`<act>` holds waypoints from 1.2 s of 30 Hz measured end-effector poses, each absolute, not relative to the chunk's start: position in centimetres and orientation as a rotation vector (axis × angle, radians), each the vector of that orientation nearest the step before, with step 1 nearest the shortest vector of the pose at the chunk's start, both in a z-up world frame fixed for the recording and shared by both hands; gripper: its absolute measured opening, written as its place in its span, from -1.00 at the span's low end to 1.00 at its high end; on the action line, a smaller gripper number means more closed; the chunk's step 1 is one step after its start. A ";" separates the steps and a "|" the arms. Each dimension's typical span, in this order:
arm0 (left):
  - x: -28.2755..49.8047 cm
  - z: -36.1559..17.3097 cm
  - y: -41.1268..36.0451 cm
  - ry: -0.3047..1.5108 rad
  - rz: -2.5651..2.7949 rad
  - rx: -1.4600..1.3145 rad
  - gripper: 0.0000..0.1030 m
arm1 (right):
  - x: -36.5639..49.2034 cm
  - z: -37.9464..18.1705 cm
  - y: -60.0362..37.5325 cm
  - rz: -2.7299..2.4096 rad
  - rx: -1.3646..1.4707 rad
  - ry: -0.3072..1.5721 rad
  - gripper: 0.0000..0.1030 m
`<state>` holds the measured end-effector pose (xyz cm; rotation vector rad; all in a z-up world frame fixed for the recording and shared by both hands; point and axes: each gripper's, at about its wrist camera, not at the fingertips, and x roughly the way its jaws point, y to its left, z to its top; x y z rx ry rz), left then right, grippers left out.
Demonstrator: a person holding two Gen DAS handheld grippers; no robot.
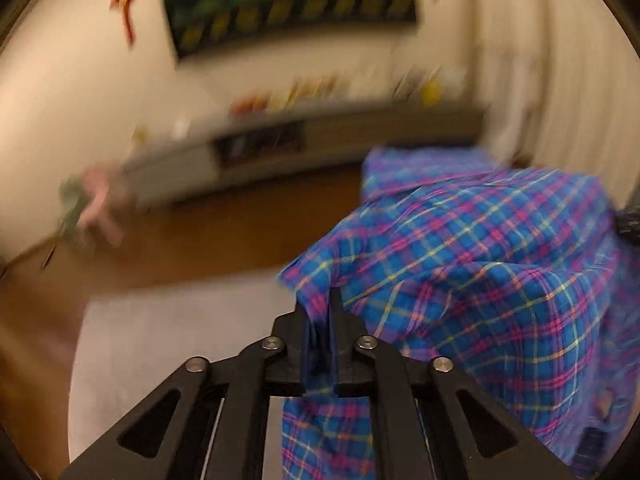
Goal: Fold clothes
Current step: 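Lift the shirt with both grippers and swing it out over the table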
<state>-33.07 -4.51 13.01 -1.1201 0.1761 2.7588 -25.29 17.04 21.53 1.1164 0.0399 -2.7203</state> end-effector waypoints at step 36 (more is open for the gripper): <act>-18.9 -1.7 -17.0 0.034 2.635 -1.463 -0.31 | -4.4 11.7 15.1 -2.528 1.229 -0.141 0.01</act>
